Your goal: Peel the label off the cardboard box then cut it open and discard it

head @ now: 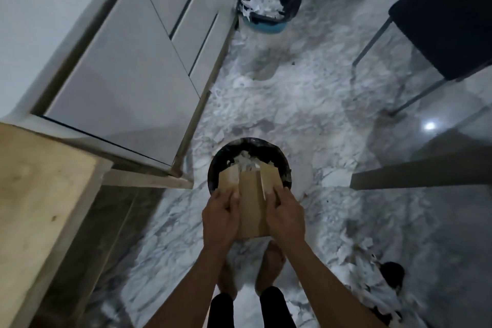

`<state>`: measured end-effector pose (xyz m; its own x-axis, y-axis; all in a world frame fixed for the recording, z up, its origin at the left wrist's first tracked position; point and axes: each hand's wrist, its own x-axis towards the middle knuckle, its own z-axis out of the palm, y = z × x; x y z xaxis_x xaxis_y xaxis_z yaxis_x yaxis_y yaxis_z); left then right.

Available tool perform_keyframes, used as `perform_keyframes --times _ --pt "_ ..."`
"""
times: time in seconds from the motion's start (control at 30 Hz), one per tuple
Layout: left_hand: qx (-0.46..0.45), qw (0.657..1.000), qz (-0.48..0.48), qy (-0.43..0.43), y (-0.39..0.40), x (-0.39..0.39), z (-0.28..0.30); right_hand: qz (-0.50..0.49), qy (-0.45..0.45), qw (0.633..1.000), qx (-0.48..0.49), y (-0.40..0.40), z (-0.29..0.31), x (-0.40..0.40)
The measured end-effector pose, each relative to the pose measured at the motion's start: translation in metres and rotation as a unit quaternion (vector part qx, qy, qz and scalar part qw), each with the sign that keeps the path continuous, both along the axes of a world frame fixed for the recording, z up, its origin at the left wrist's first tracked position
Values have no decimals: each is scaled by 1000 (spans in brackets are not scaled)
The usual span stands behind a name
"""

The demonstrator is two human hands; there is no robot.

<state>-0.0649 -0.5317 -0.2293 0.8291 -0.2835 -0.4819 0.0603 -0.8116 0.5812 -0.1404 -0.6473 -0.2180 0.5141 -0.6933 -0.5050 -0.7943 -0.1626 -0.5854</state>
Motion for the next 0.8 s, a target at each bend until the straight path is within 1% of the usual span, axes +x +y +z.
perform_keyframes --times 0.1,0.2,0.3,0.4,0.47,0.57,0.7,0.8 --pt "-26 999 30 -7 -7 12 -33 -9 11 1000 12 -10 -34 14" --pt "-41 997 52 31 -18 26 -56 -5 23 999 24 -24 -68 25" --pt "2 997 5 78 -23 42 -83 2 45 998 39 -41 -89 36" --pt "31 994 -27 101 -19 48 -86 8 82 996 40 -55 -94 42" --pt "9 995 -28 99 -14 49 -70 19 80 996 45 -58 -80 44" --pt "-14 996 -30 77 -8 49 -30 30 43 997 60 -55 -41 48" --pt "-29 998 -5 63 -8 47 49 42 9 998 45 -47 24 57" --pt "-51 999 13 -6 -6 43 100 61 -21 998 27 -39 72 60"
